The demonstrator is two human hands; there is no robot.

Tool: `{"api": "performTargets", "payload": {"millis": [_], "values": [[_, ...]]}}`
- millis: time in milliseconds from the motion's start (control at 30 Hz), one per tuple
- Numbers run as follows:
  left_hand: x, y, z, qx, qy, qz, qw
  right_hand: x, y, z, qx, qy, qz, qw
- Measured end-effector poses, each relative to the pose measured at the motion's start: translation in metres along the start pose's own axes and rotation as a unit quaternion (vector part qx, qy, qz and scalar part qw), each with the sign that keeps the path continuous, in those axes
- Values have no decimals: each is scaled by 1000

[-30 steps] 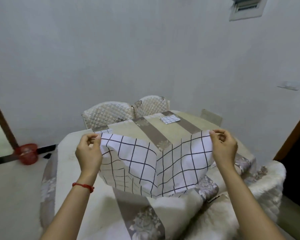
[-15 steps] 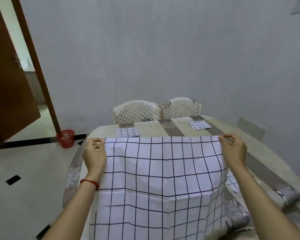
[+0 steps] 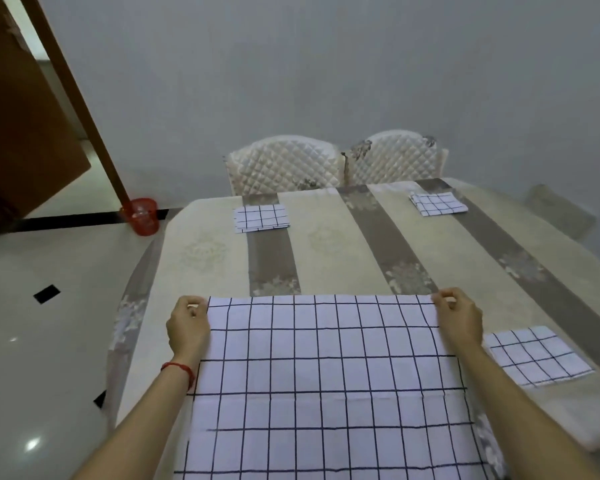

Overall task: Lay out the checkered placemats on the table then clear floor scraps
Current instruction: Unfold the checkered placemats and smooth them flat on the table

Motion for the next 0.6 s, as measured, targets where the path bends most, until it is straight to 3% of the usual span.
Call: {"api": "performTargets", "payload": {"millis": [300,467,600], "values": [[45,4,31,-37,50,-42,997,-51,26,76,96,65,13,993],[58,-2,35,-70,40,-75,994,-73,19,90,179,108,51,977],[60,-1,36,-57,27,-92,994,-86,17,93,202,87,67,973]]}}
Point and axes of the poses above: each hand's wrist, its own y-axis towards the middle knuckle, its own z-axis out of the palm, x = y × z, the point moved 7 cm from there along y, towards the middle knuckle, and after that the axes turned 3 degrees about -x, right-handed, at the moved point
